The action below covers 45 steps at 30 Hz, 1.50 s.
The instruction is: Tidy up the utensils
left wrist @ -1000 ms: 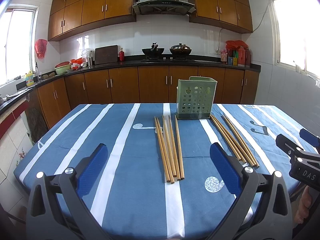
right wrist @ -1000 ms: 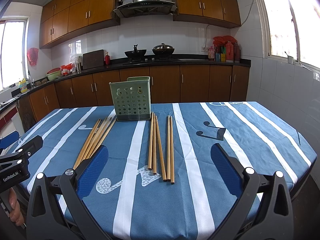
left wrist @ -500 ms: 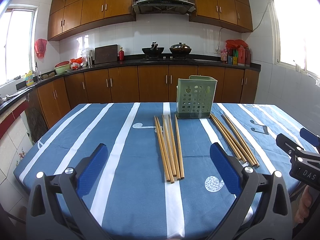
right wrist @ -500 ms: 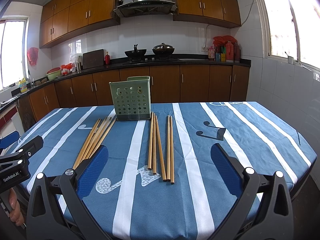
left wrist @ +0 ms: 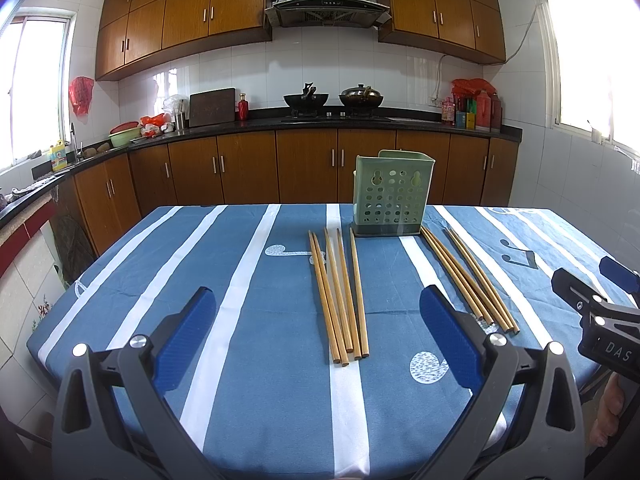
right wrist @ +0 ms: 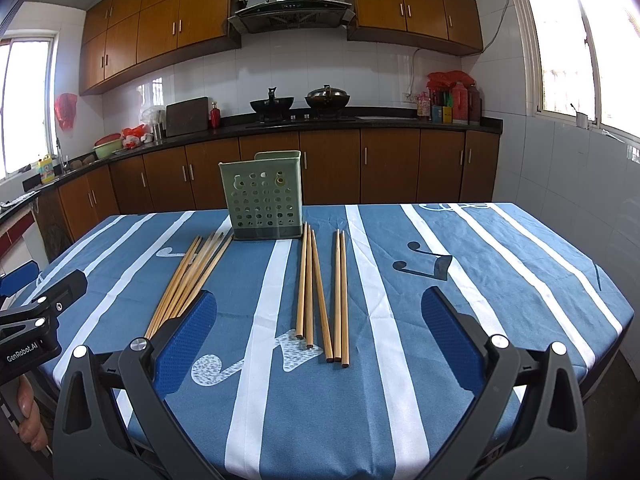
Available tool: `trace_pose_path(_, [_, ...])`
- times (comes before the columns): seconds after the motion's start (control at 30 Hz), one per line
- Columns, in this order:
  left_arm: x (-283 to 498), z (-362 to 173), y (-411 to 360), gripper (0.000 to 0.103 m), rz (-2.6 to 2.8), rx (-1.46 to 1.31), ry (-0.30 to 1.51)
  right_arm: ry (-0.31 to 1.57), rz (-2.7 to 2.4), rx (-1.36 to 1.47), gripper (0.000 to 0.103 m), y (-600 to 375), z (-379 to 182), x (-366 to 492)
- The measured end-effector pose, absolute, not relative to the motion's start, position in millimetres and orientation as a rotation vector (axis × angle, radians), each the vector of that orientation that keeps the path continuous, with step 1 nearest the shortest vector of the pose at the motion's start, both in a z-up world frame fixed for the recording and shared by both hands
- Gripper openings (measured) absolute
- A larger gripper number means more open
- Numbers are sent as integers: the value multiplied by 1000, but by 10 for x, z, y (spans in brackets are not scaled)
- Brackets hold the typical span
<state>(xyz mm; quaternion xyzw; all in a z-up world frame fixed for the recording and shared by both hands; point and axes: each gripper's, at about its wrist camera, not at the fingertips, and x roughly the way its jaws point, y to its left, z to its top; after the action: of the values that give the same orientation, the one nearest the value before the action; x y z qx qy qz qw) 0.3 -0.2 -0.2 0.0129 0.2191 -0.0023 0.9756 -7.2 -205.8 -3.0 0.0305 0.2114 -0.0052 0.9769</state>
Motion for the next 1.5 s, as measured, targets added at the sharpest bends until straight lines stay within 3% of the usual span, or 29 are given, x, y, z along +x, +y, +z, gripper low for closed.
trace_pose_path(1.37, [126,-143,59,99,27,29,493,484,-10,120,101,-2201,-152,51])
trace_pose_path(1.43, [185,-197,71,99,36,22,515,513,-22,147,101,-2268,-202,147])
trace_pose_path(1.5, [239,-226,108,99,48,13,545,553,-48,164,90,-2373,-260,266])
